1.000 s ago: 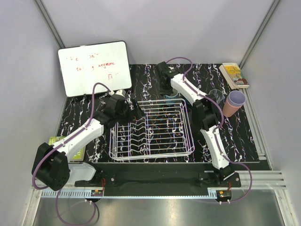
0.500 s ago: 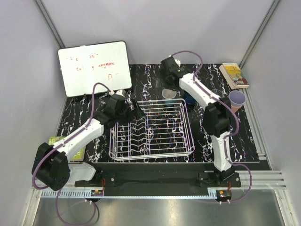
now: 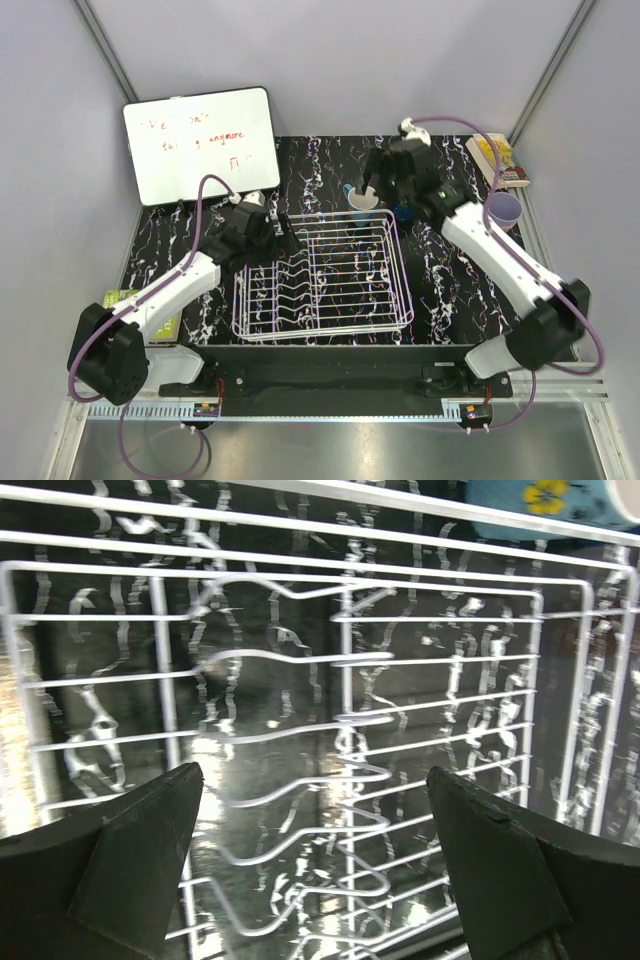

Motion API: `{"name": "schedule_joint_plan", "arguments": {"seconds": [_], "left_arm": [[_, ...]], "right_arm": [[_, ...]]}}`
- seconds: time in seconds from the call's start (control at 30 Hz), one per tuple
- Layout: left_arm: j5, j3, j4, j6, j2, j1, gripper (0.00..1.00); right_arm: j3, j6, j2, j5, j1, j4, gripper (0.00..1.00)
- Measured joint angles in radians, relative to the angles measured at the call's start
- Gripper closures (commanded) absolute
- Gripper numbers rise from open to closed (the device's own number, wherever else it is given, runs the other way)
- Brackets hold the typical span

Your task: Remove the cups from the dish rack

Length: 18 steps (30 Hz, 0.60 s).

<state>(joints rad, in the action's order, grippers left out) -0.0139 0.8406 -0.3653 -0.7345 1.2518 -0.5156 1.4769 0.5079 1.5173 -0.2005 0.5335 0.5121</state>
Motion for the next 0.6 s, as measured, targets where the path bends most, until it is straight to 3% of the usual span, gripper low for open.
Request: {"name": "schedule_joint_plan", "arguments": {"seconds": [0.17,0.33,0.47,0.6], "left_arm": [[-0.087,0.000,-0.041,0.025,-0.029,-0.036,0.01],[-0.251,0.001,-0.072,0.054,-0.109,-0.213,0.01],[-0.368,0.001,-0.106,0.053,-0.148,-0.361,0.01],[-0.441,-0.036,-0.122,0.027,-0.194,-0.425,0.01]], "right_arm": [[-0.297,0.002,-0.278,-0.062,0.112,-0.051,0.00],[-0.505,0.008,-0.513,-0.212,0.390,-0.079,0.00],[-0.561,0.042,-0.570,-0.417,0.660,-0.045,0.00],[-0.563,0.133,-0.533,-0.597,0.867,0.048,0.00]]}}
